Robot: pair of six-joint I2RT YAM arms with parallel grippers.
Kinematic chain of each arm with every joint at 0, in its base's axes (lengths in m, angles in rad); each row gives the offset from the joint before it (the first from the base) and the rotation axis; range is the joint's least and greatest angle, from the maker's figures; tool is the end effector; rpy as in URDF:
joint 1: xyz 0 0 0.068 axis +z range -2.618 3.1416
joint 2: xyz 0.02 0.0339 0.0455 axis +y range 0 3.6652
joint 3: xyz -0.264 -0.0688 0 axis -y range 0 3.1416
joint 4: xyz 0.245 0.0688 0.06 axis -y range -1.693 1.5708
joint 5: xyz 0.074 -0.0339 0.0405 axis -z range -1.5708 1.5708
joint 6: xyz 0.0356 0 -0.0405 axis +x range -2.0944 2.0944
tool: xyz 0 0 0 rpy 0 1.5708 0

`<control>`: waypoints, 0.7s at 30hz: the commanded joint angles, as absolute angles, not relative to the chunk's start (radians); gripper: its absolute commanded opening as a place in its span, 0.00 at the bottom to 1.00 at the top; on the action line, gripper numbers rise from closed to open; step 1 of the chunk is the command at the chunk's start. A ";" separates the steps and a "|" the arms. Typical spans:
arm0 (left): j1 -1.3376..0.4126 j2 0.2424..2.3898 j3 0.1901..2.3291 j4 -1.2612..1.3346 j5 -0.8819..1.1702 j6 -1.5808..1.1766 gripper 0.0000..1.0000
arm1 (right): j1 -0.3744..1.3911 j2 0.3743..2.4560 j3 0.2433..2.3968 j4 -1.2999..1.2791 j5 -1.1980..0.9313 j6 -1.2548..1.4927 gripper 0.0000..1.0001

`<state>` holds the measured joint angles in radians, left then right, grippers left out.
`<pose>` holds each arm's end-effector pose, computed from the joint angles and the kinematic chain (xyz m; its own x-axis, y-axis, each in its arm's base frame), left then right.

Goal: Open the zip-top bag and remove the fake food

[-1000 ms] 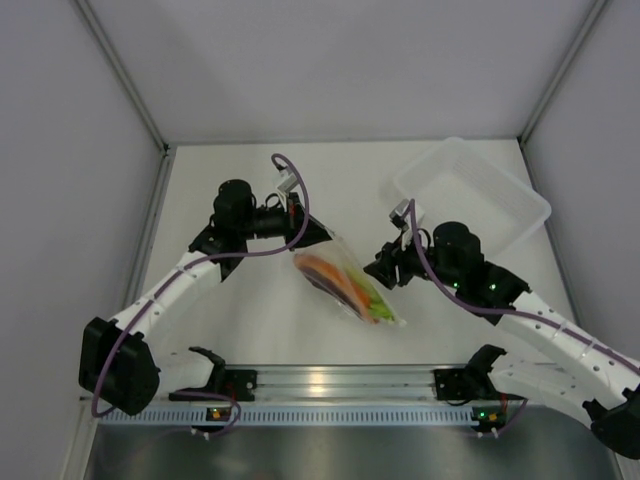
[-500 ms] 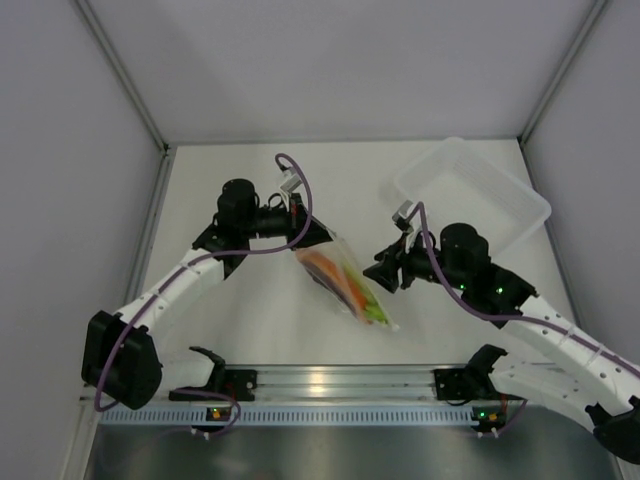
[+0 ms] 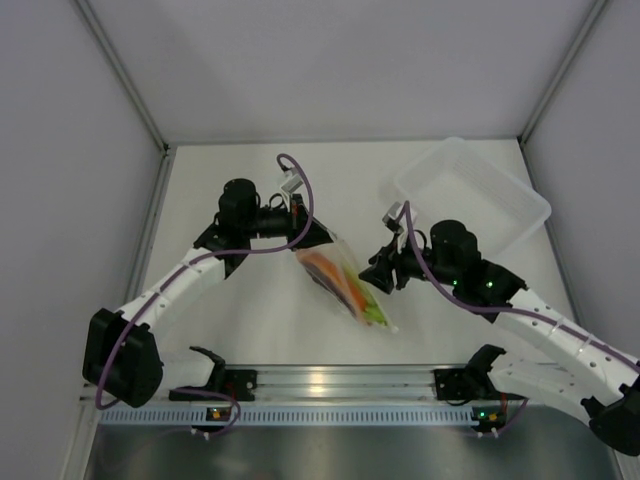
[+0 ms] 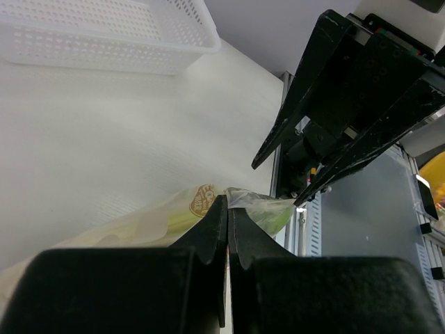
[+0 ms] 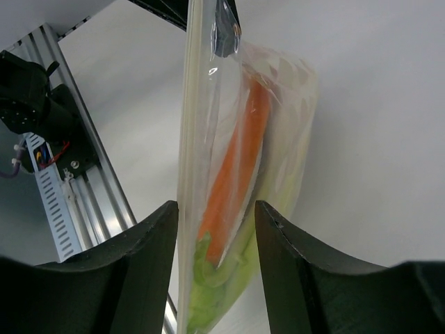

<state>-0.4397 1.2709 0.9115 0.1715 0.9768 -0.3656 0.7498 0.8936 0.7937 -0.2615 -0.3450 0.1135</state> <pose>0.2451 -0.1479 0.3182 -0.5064 0.0171 -0.8621 0.8501 0.1778 -0.4958 0.1417 0.1484 0.3165 -0.3560 -0.1858 -0.9158 -0.8379 0.4974 0.2248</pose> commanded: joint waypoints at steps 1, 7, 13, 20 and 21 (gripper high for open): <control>-0.439 1.267 0.945 0.253 1.012 -0.368 0.00 | 0.764 0.911 0.845 -0.183 -0.348 0.097 0.49; -0.439 1.266 0.942 0.255 1.019 -0.368 0.00 | 0.765 0.933 0.842 -0.179 -0.299 0.094 0.46; -0.437 1.269 0.945 0.255 1.040 -0.371 0.00 | 0.765 0.945 0.838 -0.181 -0.261 0.089 0.41; -0.440 1.292 0.974 0.255 1.058 -0.396 0.00 | 0.790 0.994 0.822 -0.134 -0.305 0.118 0.35; -0.440 1.298 0.979 0.253 1.060 -0.403 0.00 | 0.795 1.002 0.822 -0.129 -0.301 0.121 0.31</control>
